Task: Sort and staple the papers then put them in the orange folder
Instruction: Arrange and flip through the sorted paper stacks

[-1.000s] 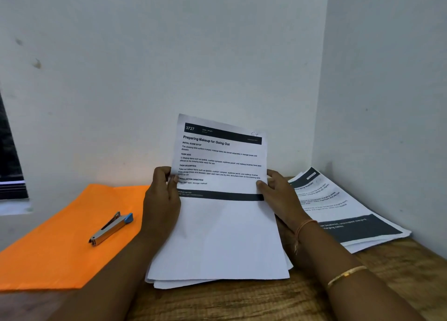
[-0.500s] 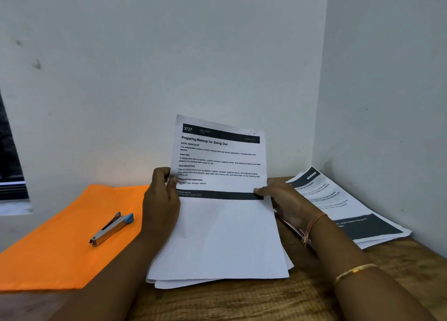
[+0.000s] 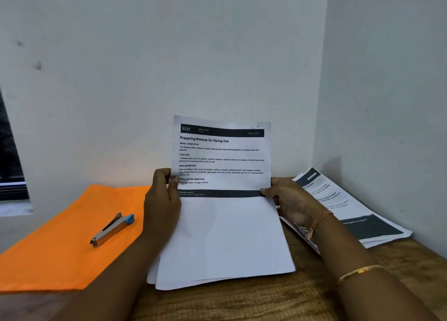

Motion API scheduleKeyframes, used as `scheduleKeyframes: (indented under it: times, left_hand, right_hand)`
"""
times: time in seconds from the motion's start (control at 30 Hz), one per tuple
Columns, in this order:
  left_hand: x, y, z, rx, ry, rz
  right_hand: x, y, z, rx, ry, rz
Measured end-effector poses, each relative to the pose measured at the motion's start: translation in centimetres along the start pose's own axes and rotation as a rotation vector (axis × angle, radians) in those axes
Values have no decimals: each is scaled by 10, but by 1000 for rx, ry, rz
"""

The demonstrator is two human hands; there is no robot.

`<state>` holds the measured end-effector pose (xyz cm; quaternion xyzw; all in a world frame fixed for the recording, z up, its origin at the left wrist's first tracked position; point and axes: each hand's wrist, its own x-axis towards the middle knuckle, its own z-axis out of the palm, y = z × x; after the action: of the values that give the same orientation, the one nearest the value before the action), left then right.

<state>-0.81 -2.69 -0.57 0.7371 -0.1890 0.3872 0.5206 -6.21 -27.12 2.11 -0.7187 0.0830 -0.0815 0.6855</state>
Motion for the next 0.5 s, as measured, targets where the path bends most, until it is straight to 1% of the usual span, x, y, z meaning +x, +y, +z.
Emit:
scheduleKeyframes:
  times: [0.13, 0.27, 0.33, 0.5]
  left_hand:
    - [-1, 1, 3, 23, -73, 19]
    - [-3, 2, 5, -75, -199, -69]
    - [-3, 1, 5, -95, -226, -92]
    - [-3, -4, 5, -14, -287, -107]
  right_hand:
    - [11, 0, -12, -109, 186, -27]
    - [16, -1, -22, -275, 281, -46]
    - [15, -3, -24, -330, 325, -71]
    - [11, 0, -36, -547, 542, -114]
